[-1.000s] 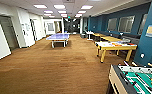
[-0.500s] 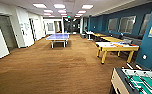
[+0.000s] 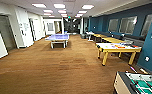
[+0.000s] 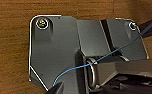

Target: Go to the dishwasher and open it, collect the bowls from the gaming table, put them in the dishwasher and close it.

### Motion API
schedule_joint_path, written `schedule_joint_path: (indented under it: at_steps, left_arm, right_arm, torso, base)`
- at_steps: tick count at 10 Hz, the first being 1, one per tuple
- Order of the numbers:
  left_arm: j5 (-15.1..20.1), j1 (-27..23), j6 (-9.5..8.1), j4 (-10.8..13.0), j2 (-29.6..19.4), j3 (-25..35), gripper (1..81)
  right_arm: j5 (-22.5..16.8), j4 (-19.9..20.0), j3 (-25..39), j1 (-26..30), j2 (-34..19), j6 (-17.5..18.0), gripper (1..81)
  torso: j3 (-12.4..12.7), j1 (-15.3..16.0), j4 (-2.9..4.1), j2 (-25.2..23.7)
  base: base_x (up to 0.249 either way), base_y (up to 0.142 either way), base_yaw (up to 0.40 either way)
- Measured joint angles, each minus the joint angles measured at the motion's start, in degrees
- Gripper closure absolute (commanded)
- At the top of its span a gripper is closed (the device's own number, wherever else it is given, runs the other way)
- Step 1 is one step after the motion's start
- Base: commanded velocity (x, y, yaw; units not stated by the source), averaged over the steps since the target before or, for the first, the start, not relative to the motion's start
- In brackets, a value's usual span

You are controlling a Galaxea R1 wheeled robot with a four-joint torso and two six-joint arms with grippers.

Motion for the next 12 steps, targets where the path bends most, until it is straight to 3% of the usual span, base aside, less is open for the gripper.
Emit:
schedule_joint_path:
  at_steps: [12]
  left_arm:
    - [0.17, 0.3, 0.0, 0.0, 0.12, 0.0, 1.0]
  right_arm:
    - [-0.13, -0.02, -0.07, -0.17, -0.13, 0.0, 1.0]
  torso:
    - [0.02, -0.06, 0.0, -0.02]
  base:
    - [0.213, 0.0, 0.0]
